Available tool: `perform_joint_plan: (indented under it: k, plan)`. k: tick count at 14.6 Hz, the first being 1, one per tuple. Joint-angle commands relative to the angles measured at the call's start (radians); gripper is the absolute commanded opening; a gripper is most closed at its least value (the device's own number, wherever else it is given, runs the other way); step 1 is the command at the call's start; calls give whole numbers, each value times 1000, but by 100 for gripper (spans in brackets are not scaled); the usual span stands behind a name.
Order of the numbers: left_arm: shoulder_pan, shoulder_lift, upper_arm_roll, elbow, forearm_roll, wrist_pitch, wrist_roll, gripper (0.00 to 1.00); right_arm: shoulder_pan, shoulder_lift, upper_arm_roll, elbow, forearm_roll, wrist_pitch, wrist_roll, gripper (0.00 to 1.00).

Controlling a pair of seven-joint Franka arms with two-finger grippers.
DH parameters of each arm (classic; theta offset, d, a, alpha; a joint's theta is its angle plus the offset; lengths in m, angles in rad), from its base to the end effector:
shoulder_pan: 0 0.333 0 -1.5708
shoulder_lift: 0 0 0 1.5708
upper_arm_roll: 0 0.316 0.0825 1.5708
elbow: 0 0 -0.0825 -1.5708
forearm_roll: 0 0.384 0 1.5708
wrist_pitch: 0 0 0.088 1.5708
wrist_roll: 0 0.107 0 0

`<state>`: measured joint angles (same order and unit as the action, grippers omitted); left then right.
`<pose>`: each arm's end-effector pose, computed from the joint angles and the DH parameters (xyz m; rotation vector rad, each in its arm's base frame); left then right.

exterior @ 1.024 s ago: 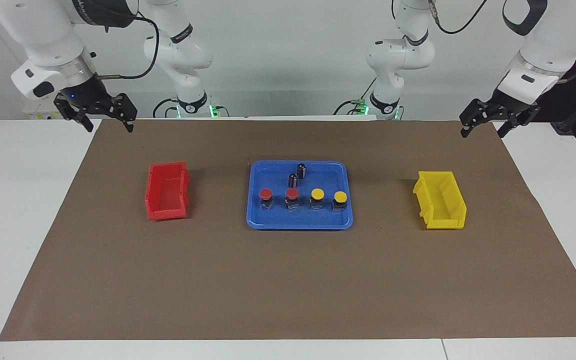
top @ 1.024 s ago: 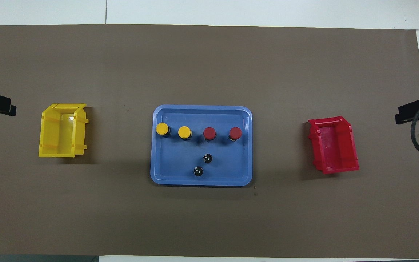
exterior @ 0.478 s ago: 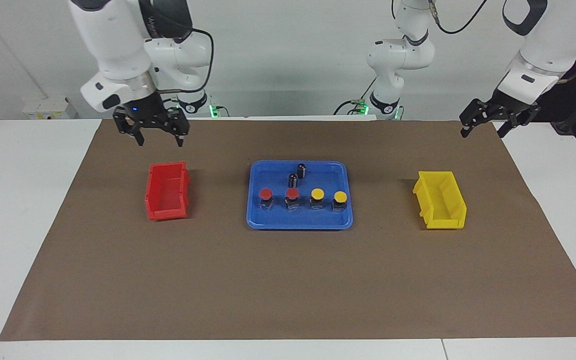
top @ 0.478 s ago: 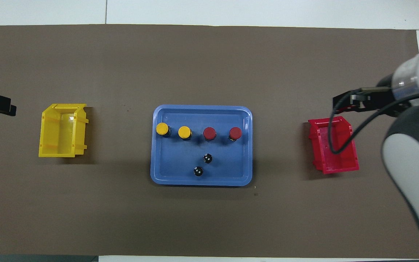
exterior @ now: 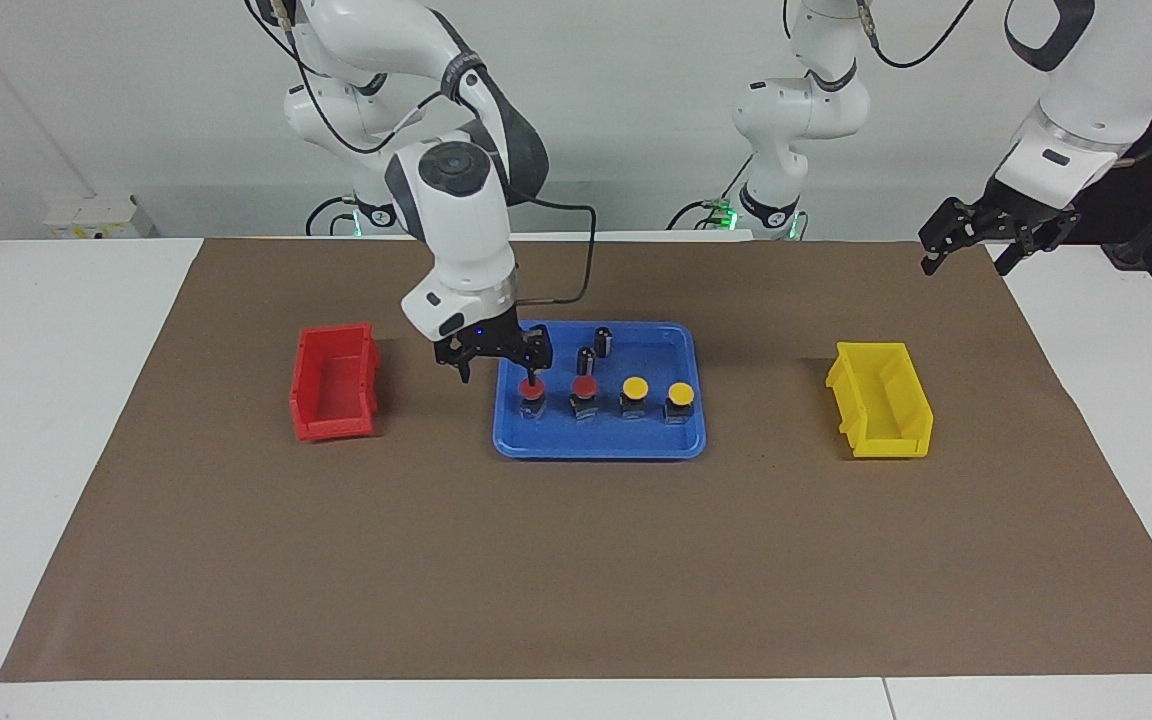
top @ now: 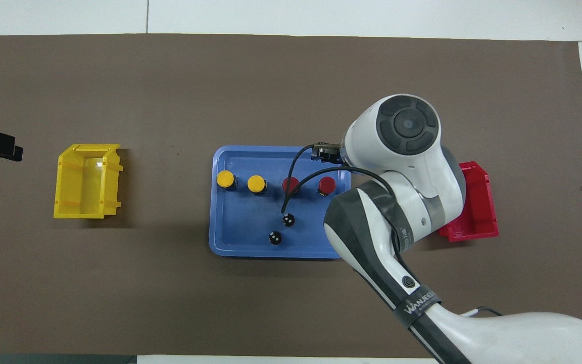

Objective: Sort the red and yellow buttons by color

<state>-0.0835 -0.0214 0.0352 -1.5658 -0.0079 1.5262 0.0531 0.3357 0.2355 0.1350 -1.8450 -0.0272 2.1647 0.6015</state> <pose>0.5428 -0.0269 0.6347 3.1287 -0.1592 -0.0285 0.5604 0.2788 0.4077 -3.0829 0.1877 -0.1085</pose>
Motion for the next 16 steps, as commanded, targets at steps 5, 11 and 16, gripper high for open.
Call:
perform_joint_plan:
  k: [5, 11, 16]
  plan:
    - [2, -26, -1, -31, -6, 26, 10, 100, 29, -19, -2, -123, -10, 101, 17, 86]
    - [10, -28, 2, -42, -4, 57, 5, 100, 40, -24, -2, -165, -11, 178, 9, 73]
    - [8, -29, 2, -45, -3, 46, 8, 100, 71, -8, -2, -183, -11, 196, 11, 60]
